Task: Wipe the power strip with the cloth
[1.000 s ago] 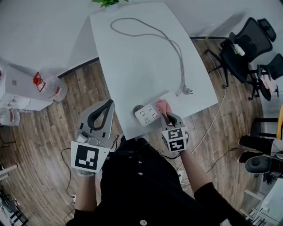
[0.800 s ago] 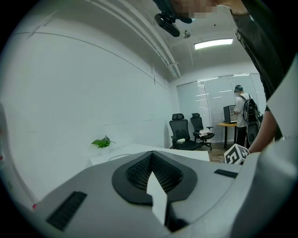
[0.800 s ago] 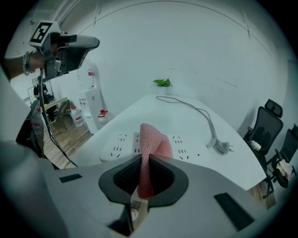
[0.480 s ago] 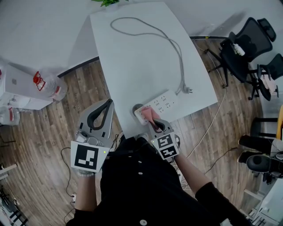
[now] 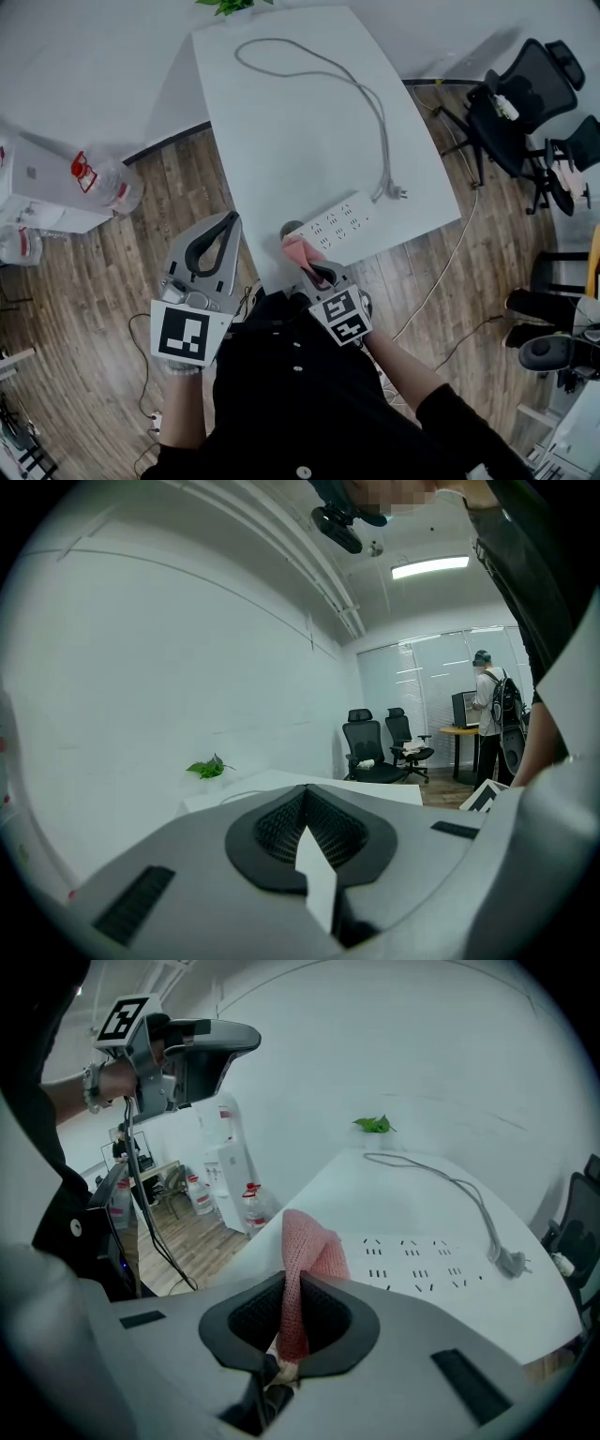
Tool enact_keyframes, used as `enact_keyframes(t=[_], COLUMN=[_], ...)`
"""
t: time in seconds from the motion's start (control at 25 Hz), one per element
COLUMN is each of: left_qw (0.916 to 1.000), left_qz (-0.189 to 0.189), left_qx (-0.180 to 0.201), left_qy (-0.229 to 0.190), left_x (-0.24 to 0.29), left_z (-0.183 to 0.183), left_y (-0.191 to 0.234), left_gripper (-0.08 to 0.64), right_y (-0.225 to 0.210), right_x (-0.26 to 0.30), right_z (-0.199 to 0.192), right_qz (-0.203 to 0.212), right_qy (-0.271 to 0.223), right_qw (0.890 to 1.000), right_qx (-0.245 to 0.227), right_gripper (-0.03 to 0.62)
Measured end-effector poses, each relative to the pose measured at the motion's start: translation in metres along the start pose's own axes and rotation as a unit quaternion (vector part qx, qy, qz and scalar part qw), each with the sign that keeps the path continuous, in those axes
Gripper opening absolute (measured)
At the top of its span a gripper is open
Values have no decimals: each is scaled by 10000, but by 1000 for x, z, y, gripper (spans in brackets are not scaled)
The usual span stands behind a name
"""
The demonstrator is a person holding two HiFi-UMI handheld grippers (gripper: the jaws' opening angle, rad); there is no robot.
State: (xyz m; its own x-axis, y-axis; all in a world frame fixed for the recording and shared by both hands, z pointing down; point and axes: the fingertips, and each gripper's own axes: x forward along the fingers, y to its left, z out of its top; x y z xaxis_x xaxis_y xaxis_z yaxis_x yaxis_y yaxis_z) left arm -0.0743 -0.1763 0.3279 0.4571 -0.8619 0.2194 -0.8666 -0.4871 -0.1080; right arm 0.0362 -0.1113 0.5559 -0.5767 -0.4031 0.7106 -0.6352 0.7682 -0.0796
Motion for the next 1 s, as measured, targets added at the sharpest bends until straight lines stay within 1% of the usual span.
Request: enact_keyframes(t=[0.16,0.48,1.0], left_qw=[10000,10000,10000], left_qz=[-12,-52,-71], left_qx=[0,2,7], left_qy=[-14,-7,-22], left_x=[1,2,3], left_z=[1,1,3], left_y=[-1,-4,-7], left_gripper=[11,11,11], right_y=[5,5,4], right_x=[1,2,-1], right_z=[1,2,2], right_qz=[104,164,212], right_qy=[101,124,130], right_qw=[9996,9996,9994], right_qx=[-244,-197,-245], right_gripper=[55,55,55])
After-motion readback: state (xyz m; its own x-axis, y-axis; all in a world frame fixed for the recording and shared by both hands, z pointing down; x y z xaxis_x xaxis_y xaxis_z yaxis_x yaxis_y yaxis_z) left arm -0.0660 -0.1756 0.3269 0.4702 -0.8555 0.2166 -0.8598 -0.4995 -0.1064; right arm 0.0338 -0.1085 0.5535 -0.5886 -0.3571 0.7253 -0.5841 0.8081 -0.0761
